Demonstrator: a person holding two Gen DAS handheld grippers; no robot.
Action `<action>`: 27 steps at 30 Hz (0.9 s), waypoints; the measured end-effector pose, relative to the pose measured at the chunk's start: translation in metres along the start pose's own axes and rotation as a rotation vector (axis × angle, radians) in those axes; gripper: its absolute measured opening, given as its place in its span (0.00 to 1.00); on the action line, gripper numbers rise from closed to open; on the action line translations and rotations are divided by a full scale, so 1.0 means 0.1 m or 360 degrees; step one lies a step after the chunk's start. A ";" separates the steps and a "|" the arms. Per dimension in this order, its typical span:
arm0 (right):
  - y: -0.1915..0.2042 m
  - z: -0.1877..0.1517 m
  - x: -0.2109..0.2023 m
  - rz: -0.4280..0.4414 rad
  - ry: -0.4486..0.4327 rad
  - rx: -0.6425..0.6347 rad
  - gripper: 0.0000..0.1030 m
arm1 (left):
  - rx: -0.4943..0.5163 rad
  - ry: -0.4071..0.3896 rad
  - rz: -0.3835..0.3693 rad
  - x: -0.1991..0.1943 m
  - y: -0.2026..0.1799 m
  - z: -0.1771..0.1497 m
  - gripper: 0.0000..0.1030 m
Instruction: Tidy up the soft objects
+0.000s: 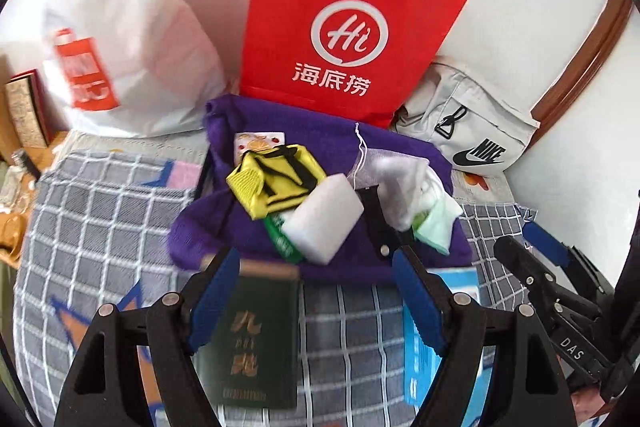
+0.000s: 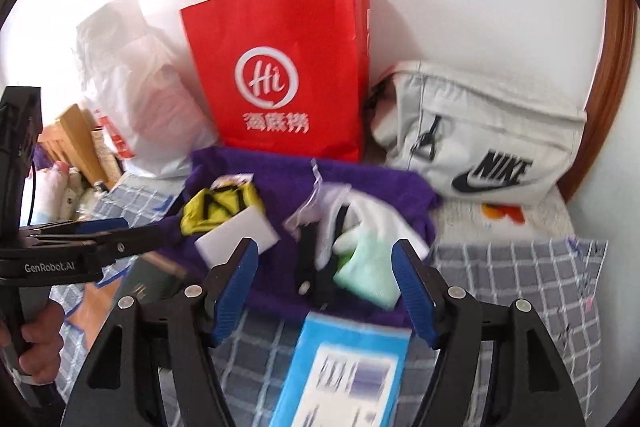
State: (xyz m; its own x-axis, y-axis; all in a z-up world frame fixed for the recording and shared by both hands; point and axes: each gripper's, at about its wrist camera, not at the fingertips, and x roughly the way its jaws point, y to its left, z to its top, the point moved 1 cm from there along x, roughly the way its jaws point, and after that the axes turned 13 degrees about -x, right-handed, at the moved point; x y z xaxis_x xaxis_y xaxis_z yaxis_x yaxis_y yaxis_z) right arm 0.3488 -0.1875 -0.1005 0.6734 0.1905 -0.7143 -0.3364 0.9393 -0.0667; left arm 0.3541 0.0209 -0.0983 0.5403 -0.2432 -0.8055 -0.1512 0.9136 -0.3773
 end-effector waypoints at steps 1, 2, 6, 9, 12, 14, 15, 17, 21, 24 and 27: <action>0.03 -0.05 -0.06 0.0004 -0.0001 0.0011 0.67 | 0.0011 -0.0014 0.0002 -0.08 0.01 -0.05 0.75; 0.06 -0.10 -0.14 -0.0002 -0.0004 0.0020 0.69 | 0.0021 -0.0039 0.0002 -0.19 0.01 -0.13 0.75; 0.17 -0.29 -0.40 0.0014 -0.0009 0.0059 0.85 | 0.0049 -0.0114 0.0001 -0.55 0.05 -0.39 0.75; 0.25 -0.46 -0.61 0.0020 -0.0010 0.0087 0.90 | 0.0061 -0.0161 0.0019 -0.78 0.07 -0.61 0.75; 0.37 -0.64 -0.86 -0.0017 -0.0010 0.0085 0.93 | 0.0078 -0.0191 0.0035 -1.00 0.07 -0.84 0.75; 0.43 -0.76 -1.01 -0.0036 -0.0018 0.0078 0.96 | 0.0092 -0.0220 0.0042 -1.13 0.06 -0.99 0.76; 0.45 -0.81 -1.08 -0.0048 -0.0022 0.0075 0.98 | 0.0104 -0.0236 0.0058 -1.19 0.06 -1.07 0.76; 0.51 -0.97 -1.26 -0.0069 -0.0026 0.0079 0.99 | 0.0123 -0.0277 0.0091 -1.31 0.04 -1.23 0.80; 0.56 -1.21 -1.50 -0.0068 -0.0013 0.0107 0.99 | 0.0136 -0.0322 0.0122 -1.50 0.00 -1.54 0.87; 0.59 -1.37 -1.74 -0.0087 -0.0040 0.0137 0.99 | 0.0181 -0.0329 0.0155 -1.63 -0.06 -1.77 0.89; 0.61 -1.51 -1.98 -0.0101 -0.0073 0.0169 0.99 | 0.0236 -0.0361 0.0219 -1.74 -0.13 -1.95 0.92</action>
State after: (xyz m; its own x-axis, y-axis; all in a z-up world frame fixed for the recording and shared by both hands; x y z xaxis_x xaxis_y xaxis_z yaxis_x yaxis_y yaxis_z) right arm 0.0958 -0.2106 -0.0681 0.7213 0.1400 -0.6784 -0.2219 0.9745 -0.0348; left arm 0.1004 -0.0120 -0.0423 0.6968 -0.0500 -0.7155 -0.1223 0.9747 -0.1872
